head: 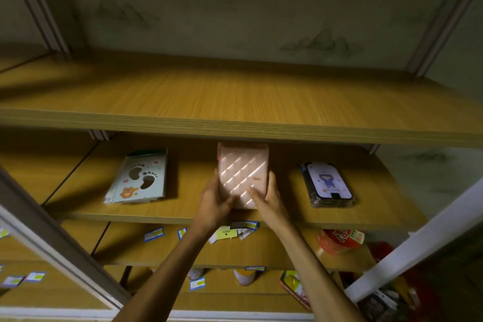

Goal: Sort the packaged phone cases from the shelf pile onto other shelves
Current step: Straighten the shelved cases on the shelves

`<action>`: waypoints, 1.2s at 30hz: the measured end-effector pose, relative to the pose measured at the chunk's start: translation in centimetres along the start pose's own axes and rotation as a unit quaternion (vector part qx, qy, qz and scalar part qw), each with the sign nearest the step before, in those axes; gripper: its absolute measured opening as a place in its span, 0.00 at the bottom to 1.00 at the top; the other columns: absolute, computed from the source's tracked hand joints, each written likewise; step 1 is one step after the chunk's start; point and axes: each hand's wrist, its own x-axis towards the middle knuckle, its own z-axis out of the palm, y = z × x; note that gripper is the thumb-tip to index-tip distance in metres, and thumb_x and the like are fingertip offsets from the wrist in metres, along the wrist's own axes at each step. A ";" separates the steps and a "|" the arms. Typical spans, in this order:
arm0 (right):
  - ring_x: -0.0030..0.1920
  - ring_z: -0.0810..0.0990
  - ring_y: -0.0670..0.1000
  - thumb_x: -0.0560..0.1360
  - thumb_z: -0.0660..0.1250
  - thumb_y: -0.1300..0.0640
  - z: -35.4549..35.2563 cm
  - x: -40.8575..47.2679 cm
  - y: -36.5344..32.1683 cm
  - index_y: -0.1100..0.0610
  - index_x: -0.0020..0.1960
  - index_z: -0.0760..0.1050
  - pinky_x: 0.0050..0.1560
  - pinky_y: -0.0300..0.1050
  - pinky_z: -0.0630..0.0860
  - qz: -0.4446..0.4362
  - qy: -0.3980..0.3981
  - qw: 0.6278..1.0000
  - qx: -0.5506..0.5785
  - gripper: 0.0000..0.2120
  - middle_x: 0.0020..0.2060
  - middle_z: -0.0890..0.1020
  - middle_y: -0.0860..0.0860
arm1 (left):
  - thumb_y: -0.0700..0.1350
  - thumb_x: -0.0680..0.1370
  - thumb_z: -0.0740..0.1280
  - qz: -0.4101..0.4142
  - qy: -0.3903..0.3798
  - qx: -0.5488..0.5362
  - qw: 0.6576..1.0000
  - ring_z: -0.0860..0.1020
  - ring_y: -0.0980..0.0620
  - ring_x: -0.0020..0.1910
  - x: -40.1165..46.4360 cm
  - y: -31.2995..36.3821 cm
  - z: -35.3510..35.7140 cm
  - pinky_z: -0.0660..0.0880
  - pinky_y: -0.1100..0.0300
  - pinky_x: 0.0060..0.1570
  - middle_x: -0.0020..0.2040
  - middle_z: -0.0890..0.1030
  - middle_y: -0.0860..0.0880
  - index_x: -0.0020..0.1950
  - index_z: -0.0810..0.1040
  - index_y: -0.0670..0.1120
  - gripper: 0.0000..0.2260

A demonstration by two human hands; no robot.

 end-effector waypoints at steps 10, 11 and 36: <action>0.76 0.57 0.56 0.79 0.61 0.46 0.5 1.8 0.3 0.57 0.78 0.49 0.71 0.48 0.60 0.046 -0.007 0.999 0.003 0.35 0.77 0.55 0.55 | 0.64 0.70 0.69 -0.116 -0.064 0.168 0.977 0.70 0.47 0.59 2.1 0.3 -0.5 0.73 0.50 0.57 0.53 0.77 0.49 0.58 0.74 0.49 0.25; 0.76 0.55 0.56 0.79 0.60 0.45 0.6 1.9 0.4 0.56 0.78 0.48 0.72 0.49 0.58 0.045 -0.002 0.999 -0.012 0.35 0.77 0.54 0.54 | 0.62 0.72 0.69 -0.118 -0.071 0.186 0.973 0.68 0.47 0.59 2.3 0.5 -0.6 0.72 0.51 0.58 0.52 0.75 0.49 0.59 0.74 0.47 0.24; 0.65 0.71 0.55 0.68 0.53 0.37 6.3 0.2 -3.7 0.56 0.65 0.72 0.66 0.51 0.66 -0.246 0.032 0.943 -0.224 0.34 0.63 0.75 0.53 | 0.65 0.68 0.61 -0.018 0.056 0.376 0.925 0.72 0.43 0.63 -3.0 0.4 -15.4 0.71 0.48 0.58 0.65 0.74 0.45 0.71 0.68 0.46 0.36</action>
